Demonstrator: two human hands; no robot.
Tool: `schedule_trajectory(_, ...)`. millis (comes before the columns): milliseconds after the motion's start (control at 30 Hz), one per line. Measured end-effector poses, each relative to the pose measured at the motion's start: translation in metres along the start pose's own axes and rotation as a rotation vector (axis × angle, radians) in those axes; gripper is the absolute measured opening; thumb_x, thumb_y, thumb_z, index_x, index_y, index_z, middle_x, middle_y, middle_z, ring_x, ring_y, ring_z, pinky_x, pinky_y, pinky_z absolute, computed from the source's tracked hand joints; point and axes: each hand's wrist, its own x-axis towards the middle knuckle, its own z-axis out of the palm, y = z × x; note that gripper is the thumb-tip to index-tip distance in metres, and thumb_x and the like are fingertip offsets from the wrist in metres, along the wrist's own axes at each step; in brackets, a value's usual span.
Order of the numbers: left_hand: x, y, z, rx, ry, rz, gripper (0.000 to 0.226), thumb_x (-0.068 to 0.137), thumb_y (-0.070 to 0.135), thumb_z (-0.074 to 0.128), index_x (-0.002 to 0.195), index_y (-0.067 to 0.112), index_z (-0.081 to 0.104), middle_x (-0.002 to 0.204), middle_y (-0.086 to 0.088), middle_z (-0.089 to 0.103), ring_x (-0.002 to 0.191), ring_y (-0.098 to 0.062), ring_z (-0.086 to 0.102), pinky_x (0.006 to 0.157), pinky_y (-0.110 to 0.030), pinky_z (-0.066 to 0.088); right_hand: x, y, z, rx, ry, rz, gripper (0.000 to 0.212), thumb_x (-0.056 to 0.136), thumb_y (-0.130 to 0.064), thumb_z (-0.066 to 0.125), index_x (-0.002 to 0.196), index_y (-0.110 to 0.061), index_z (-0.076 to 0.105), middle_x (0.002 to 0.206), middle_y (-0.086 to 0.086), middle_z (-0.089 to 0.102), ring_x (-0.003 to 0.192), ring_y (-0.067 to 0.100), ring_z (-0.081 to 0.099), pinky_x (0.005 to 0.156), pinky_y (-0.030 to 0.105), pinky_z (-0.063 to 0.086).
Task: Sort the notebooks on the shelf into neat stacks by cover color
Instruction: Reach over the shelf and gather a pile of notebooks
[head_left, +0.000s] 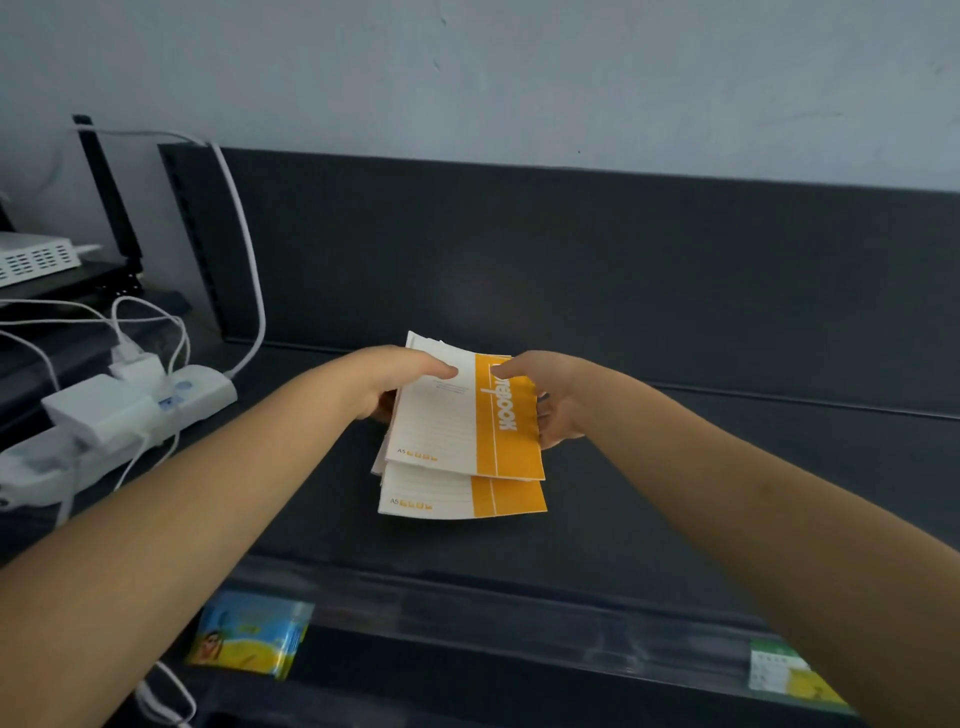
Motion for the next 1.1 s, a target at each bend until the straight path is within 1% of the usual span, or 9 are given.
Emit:
schedule_trajectory(133,0.008,-0.005,-0.002,-0.012,0.005,-0.018,0.073,0.083,0.038,0.073,0.144,0.015,0.040,0.141,-0.014,0.047,0.121,-0.033,0.050,0.090,-0.044,0.048,0.002,0.002,0.006,0.011,0.011,-0.023,0.058,0.090,-0.027,0.064,0.137,-0.013,0.034,0.112,0.012,0.049,0.111,0.034,0.051,0.100,0.053,0.040)
schedule_trajectory(300,0.014,-0.009,-0.002,0.020,0.042,0.019,0.071,0.090,0.051,0.060,0.147,0.015,0.036,0.150,-0.014,0.039,0.134,-0.034,0.040,0.110,-0.047,0.035,-0.009,0.000,0.009,-0.068,0.034,-0.117,0.022,0.094,-0.030,0.059,0.083,-0.012,0.053,0.077,0.007,0.063,0.062,0.017,0.059,0.072,0.036,0.050)
schedule_trajectory(400,0.016,-0.001,0.001,0.162,0.065,0.073,0.076,0.092,0.060,0.050,0.150,0.015,0.032,0.156,-0.012,0.028,0.141,-0.033,0.030,0.111,-0.046,0.028,-0.014,-0.002,0.008,-0.086,0.077,-0.194,0.009,0.097,-0.026,0.055,0.093,-0.018,0.053,0.076,-0.001,0.055,0.064,0.007,0.050,0.080,0.029,0.038)
schedule_trajectory(500,0.015,0.012,0.016,0.502,0.157,0.237,0.081,0.092,0.070,0.033,0.151,0.014,0.029,0.153,-0.011,0.034,0.137,-0.032,0.037,0.108,-0.048,0.037,-0.013,-0.001,-0.003,-0.181,0.142,-0.265,0.044,0.096,-0.029,0.054,0.134,-0.009,0.044,0.127,0.007,0.053,0.114,0.020,0.051,0.097,0.035,0.038)
schedule_trajectory(533,0.012,0.018,0.025,0.609,0.163,0.325,0.081,0.092,0.071,0.027,0.149,0.015,0.033,0.150,-0.009,0.040,0.134,-0.029,0.041,0.104,-0.047,0.041,-0.012,0.001,-0.010,-0.263,0.199,-0.292,0.050,0.095,-0.031,0.056,0.137,-0.009,0.042,0.131,0.008,0.052,0.118,0.023,0.050,0.092,0.034,0.041)
schedule_trajectory(633,-0.005,0.038,0.059,0.931,0.229,0.595,0.084,0.089,0.077,0.016,0.139,0.016,0.047,0.134,-0.006,0.055,0.120,-0.027,0.053,0.091,-0.043,0.048,-0.015,0.018,-0.046,-0.687,0.487,-0.465,0.036,0.091,-0.034,0.056,0.118,-0.010,0.055,0.093,0.002,0.058,0.085,0.020,0.057,0.068,0.030,0.045)
schedule_trajectory(733,-0.024,0.061,0.101,1.103,0.268,0.764,0.079,0.090,0.076,0.018,0.126,0.016,0.054,0.122,-0.007,0.060,0.111,-0.029,0.057,0.079,-0.039,0.044,-0.024,0.037,-0.098,-1.037,0.702,-0.519,0.028,0.091,-0.035,0.053,0.108,-0.013,0.053,0.092,0.002,0.055,0.095,0.024,0.054,0.071,0.033,0.037)
schedule_trajectory(933,-0.076,0.105,0.197,1.171,0.262,0.954,0.073,0.090,0.074,0.023,0.118,0.015,0.055,0.115,-0.005,0.060,0.109,-0.027,0.056,0.081,-0.039,0.040,-0.065,0.074,-0.222,-1.040,0.810,-0.385,0.034,0.088,-0.042,0.055,0.105,-0.013,0.048,0.096,0.002,0.054,0.100,0.027,0.054,0.070,0.034,0.040)
schedule_trajectory(1100,-0.119,0.146,0.307,1.136,0.251,1.005,0.077,0.089,0.075,0.019,0.121,0.014,0.055,0.117,-0.004,0.061,0.110,-0.026,0.056,0.084,-0.039,0.041,-0.110,0.121,-0.331,-1.082,0.911,-0.268,0.089,0.070,-0.084,0.045,0.126,-0.014,0.044,0.119,0.006,0.053,0.115,0.028,0.049,0.082,0.038,0.044)
